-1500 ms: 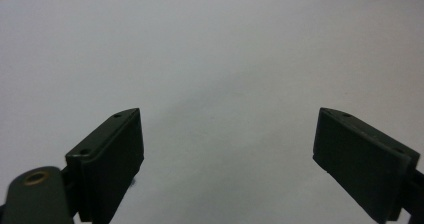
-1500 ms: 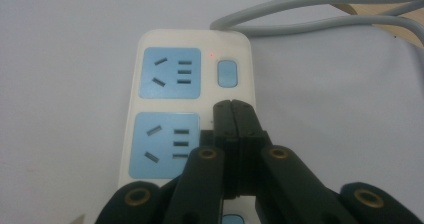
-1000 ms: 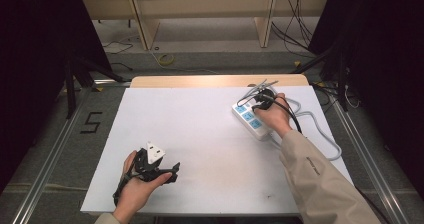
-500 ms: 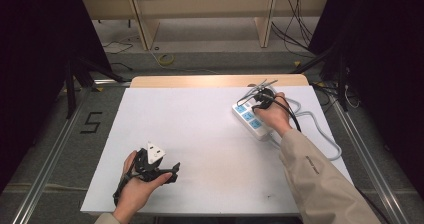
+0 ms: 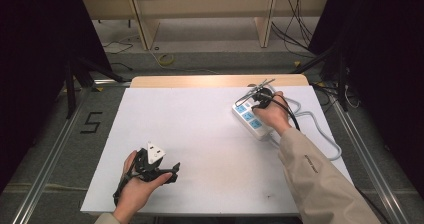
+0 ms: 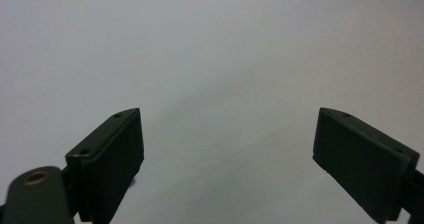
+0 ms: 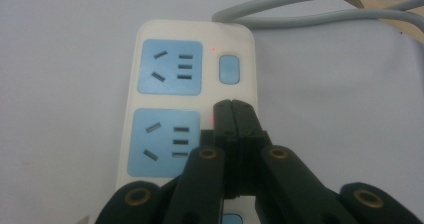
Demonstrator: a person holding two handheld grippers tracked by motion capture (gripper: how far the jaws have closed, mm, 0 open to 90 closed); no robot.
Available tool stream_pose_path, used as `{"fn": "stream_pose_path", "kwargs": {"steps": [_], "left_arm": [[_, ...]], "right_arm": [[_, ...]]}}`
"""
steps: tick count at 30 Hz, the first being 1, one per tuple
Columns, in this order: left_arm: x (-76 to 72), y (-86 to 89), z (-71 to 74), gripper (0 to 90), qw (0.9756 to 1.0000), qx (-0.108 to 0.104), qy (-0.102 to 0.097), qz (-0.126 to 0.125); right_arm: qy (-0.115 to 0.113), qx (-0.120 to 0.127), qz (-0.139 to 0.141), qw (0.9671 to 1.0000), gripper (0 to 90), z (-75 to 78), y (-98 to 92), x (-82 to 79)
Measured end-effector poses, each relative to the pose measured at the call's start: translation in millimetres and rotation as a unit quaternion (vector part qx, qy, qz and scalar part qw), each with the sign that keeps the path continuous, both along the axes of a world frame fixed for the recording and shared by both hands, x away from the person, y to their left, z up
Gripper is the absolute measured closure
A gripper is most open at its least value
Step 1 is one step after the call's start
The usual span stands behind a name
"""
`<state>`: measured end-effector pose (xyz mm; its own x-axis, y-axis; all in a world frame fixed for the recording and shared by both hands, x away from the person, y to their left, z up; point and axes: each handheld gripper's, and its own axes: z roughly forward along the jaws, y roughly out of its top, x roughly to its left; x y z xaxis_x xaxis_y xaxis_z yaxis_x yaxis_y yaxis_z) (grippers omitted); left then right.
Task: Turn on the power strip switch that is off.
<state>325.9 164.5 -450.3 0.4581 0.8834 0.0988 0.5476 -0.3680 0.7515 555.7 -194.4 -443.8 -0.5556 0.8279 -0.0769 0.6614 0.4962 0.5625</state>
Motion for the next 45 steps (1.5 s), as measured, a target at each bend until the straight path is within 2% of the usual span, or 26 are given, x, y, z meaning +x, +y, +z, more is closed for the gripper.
{"fn": "stream_pose_path", "kwargs": {"steps": [22,24,25,26,27,30,31,33,37,40,45], "left_arm": [[-0.1,0.0,-0.2,12.4,1.0,0.0,0.001,0.0],[-0.1,0.0,-0.3,12.4,1.0,-0.001,0.001,0.0],[0.0,0.0,-0.3,12.4,1.0,-0.001,0.001,0.0],[0.0,0.0,-0.4,12.4,1.0,0.0,0.001,0.0],[-0.1,0.0,-0.3,12.4,1.0,-0.001,0.001,0.0],[-0.7,0.7,0.3,12.4,1.0,-0.001,-0.001,0.0],[-1.1,1.0,0.3,12.4,1.0,-0.002,-0.001,0.0],[-1.4,1.7,-0.1,12.4,1.0,-0.003,0.0,0.001],[-1.1,3.7,-0.8,12.4,1.0,-0.003,0.001,0.003],[-1.7,3.9,-0.3,12.4,1.0,-0.005,0.0,0.005],[-1.4,3.1,-0.3,12.4,1.0,-0.003,-0.001,0.003]], "right_arm": [[0.011,-0.006,0.002,0.9999,90.0,1.5,1.1,2.8],[0.013,-0.005,0.002,0.9999,90.0,1.6,1.1,2.8],[0.018,0.008,0.003,0.9998,90.0,1.1,1.4,2.9],[0.017,0.007,0.005,0.9998,90.0,1.2,2.0,2.8],[0.014,-0.002,0.005,0.9999,90.0,1.5,3.8,2.3],[-0.016,-0.052,0.016,0.9984,90.0,0.3,16.6,-0.4],[-0.018,-0.061,0.017,0.9979,90.0,0.4,18.7,0.0],[-0.01,-0.054,0.015,0.9984,90.0,1.2,17.5,1.6],[0.009,-0.02,0.01,0.9997,90.0,2.2,9.1,3.9],[0.013,-0.023,0.012,0.9996,90.0,3.7,9.1,4.1],[0.013,-0.011,0.008,0.9998,90.0,4.6,6.6,3.7]]}}
